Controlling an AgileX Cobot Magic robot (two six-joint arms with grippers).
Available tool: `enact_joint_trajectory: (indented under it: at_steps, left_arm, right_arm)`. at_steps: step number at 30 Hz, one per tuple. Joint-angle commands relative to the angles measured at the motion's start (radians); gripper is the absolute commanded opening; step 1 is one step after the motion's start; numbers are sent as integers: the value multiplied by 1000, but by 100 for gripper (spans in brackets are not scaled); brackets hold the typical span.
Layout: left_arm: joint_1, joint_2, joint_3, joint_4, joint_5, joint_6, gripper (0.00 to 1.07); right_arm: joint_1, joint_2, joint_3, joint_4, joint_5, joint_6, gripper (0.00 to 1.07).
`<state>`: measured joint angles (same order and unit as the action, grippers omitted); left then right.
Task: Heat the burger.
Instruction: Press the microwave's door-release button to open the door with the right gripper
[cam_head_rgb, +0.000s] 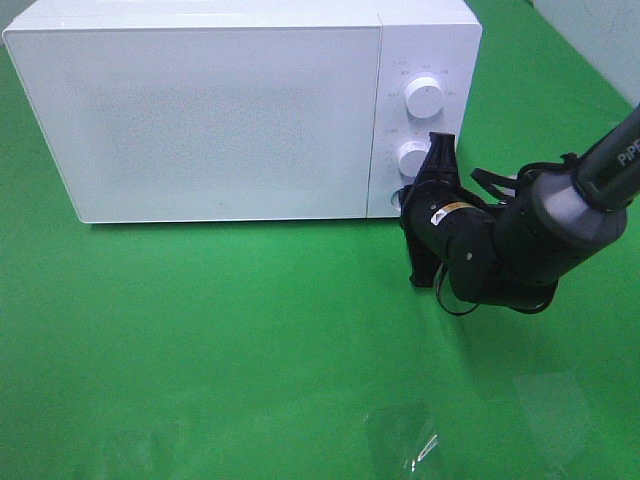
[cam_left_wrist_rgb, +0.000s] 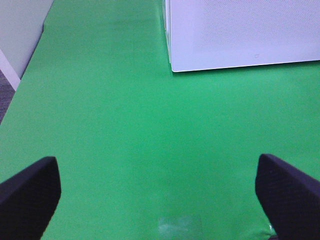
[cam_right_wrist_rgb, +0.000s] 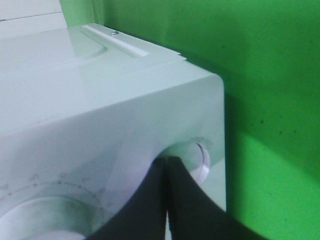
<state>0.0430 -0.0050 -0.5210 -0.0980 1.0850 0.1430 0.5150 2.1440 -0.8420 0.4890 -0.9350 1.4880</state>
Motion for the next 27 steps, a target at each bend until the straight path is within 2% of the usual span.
enact_joint_trajectory:
  at_steps: [1,13,19,27]
  left_arm:
    - [4,-6,3,-3,-13,0,98]
    - [4,-6,3,-3,-13,0,98]
    - [4,-6,3,-3,-13,0,98]
    - [4,-6,3,-3,-13,0,98]
  right_arm:
    - [-13,-12,-29,-6,-204,-31,0]
    - [-14,31,-111,-6,-260,-64,0]
    - [-16,69,-169,40,-262,-103,0]
    - [-16,69,-169,48,-262,-126,0]
